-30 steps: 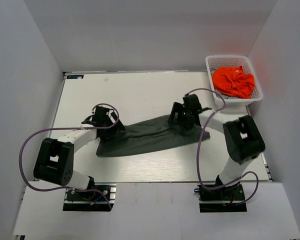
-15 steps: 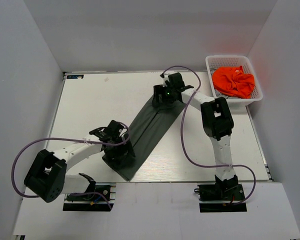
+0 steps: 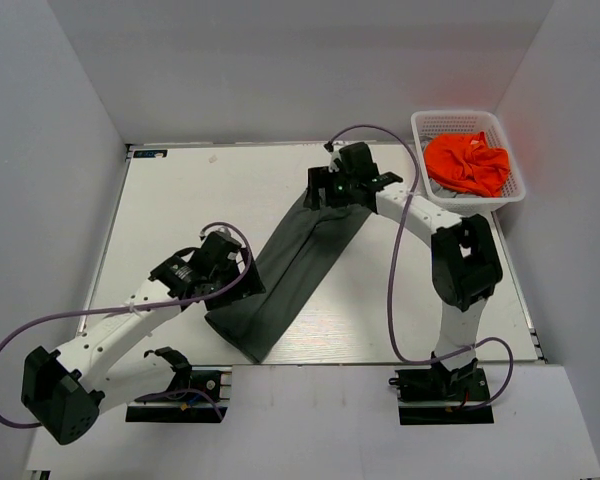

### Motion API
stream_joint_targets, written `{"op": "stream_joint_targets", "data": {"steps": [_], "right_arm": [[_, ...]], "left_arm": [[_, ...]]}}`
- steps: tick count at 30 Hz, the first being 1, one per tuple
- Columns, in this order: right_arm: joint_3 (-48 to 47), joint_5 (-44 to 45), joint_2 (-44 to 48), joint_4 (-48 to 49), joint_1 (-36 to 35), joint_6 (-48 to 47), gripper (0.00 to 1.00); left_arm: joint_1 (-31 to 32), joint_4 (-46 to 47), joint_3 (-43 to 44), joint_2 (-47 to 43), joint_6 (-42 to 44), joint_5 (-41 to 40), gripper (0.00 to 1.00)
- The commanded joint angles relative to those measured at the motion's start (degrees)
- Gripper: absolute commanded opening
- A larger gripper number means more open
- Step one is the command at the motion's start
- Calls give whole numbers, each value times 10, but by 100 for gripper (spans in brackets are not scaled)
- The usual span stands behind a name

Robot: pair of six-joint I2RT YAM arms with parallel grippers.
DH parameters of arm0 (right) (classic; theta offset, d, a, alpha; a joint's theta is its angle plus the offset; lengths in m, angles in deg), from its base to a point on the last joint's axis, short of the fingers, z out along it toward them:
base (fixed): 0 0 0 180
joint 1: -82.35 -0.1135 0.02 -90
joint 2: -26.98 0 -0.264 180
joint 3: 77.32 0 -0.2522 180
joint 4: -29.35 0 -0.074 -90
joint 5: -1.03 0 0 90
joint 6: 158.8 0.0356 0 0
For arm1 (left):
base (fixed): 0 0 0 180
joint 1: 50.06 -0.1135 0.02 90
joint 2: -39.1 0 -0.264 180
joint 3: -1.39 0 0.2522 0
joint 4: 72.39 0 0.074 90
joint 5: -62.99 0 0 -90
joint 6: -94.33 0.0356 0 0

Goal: Fold and stack the t-shirts
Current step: Rotate the tshirt 75 degrees

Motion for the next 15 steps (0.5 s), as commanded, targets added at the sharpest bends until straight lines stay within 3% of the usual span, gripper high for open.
{"op": "stream_joint_targets", "data": {"steps": [1, 9, 15], "right_arm": [[74, 29, 37, -14, -25, 61, 90], [177, -12, 42, 64, -37, 82, 90], [163, -12, -4, 61, -17, 72, 90]], "left_arm": [[3, -34, 29, 11, -3, -91, 100], [3, -24, 22, 17, 12, -112, 100], [3, -11, -12, 17, 28, -77, 100]]}}
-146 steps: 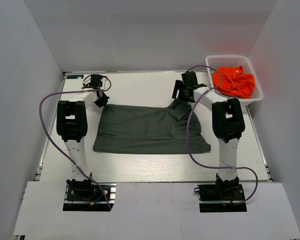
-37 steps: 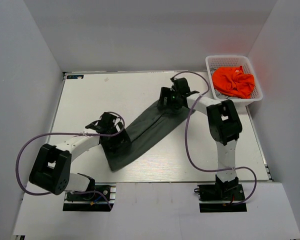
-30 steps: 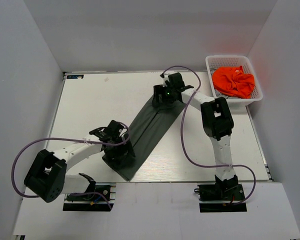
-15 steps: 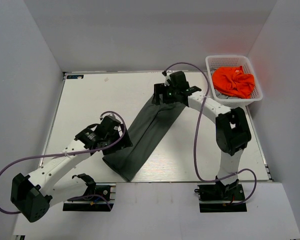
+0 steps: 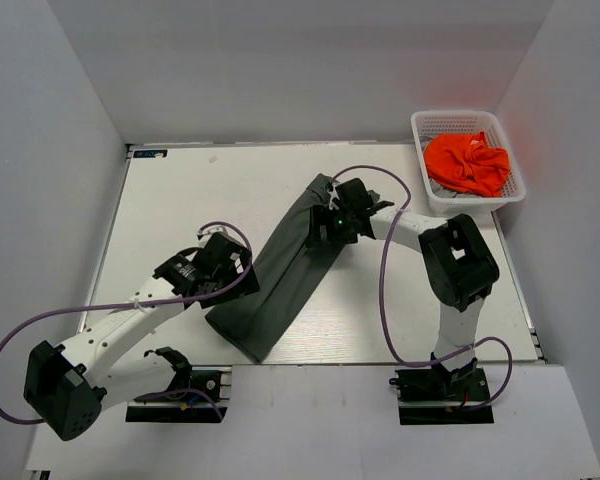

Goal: Fold and stack the t-shirts
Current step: Rotate the tshirt 75 degrees

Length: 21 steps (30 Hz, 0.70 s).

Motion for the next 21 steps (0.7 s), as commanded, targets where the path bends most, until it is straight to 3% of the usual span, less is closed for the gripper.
{"op": "stream_joint_targets", "data": {"steps": [1, 6, 10, 13, 17, 21], "right_arm": [[-19, 6, -41, 10, 16, -3, 90], [-28, 7, -72, 7, 69, -22, 90], [-89, -8, -125, -22, 110, -76, 90], [-136, -65, -137, -25, 146, -123, 90], [-139, -134, -64, 10, 157, -131, 90], [-48, -131, 16, 45, 138, -87, 90]], "left_arm": [[3, 6, -23, -5, 12, 12, 100], [3, 31, -37, 6, 19, 17, 100], [3, 55, -31, 38, 47, 40, 100], [3, 91, -31, 65, 76, 67, 100], [3, 144, -38, 130, 101, 98, 100], [3, 188, -32, 177, 114, 104, 100]]}}
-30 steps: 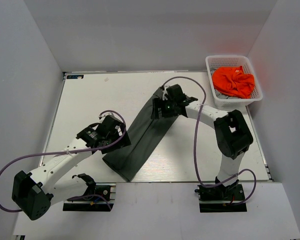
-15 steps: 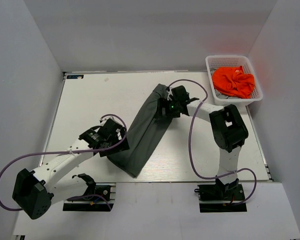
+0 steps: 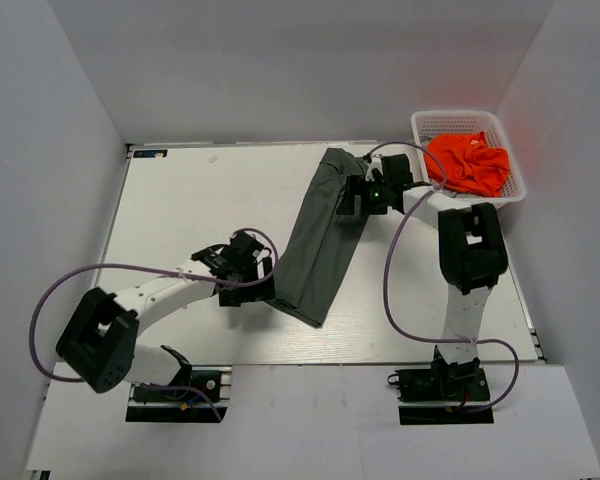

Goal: Fold and stack the t-shirts
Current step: Rotate the tshirt 75 degrees, then grab the bottom of the folded rectangular tshirt with both arms

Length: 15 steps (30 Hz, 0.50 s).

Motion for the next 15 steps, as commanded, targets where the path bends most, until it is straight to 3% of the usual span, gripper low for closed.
{"op": "stream_joint_targets", "data": {"steps": [1, 6, 12, 15], "right_arm": [[74, -37, 124, 26, -29, 19, 90], [305, -100, 271, 138, -40, 98, 90], [451, -92, 405, 129, -68, 166, 90], [479, -99, 441, 122, -99, 202, 90]], "left_arm": [[3, 72, 7, 26, 30, 20, 100], [-12, 106, 7, 52, 35, 20, 100], [-18, 157, -20, 29, 35, 2, 100], [-18, 163, -26, 27, 30, -3, 100]]}}
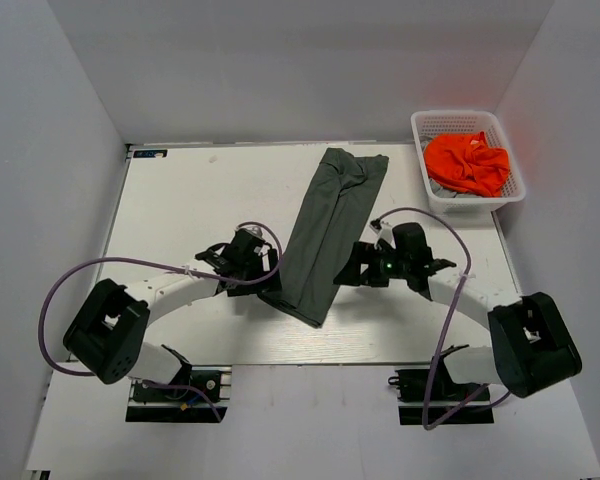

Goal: Fold and stack the t-shirts
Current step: Grab the bottom of the folded rectangular tshirt with both arms

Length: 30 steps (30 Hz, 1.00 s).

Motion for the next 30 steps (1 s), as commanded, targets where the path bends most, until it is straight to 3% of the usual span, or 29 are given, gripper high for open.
{"op": "stream_joint_targets", "data": {"steps": [1, 4, 6, 7, 8, 19, 24, 27, 30], "right_arm": [[34, -20, 40, 14, -34, 58, 90], [63, -5, 53, 11, -73, 92, 90], [74, 2, 46, 18, -105, 118, 90], [79, 1, 43, 37, -112, 125, 90], [84, 2, 37, 46, -127, 132, 90], [61, 83, -38, 67, -230, 236, 87], [40, 150, -50, 26, -246, 274, 75], [35, 168, -68, 10, -254, 301, 66], [35, 173, -76, 10, -256, 316, 55]], "left_arm": [[-4, 38, -12, -17, 2, -11, 100], [-9, 38, -22, 3, -4, -11, 97], [-9, 38, -30, 11, -16, -5, 87], [-9, 38, -38, 16, -16, 0, 76], [-9, 38, -38, 16, -16, 0, 74], [-4, 50, -61, 34, -32, -18, 60], [1, 63, -67, 54, -32, -3, 43], [1, 70, -67, 60, -37, 9, 26], [1, 70, -72, 60, -37, 16, 24]]}}
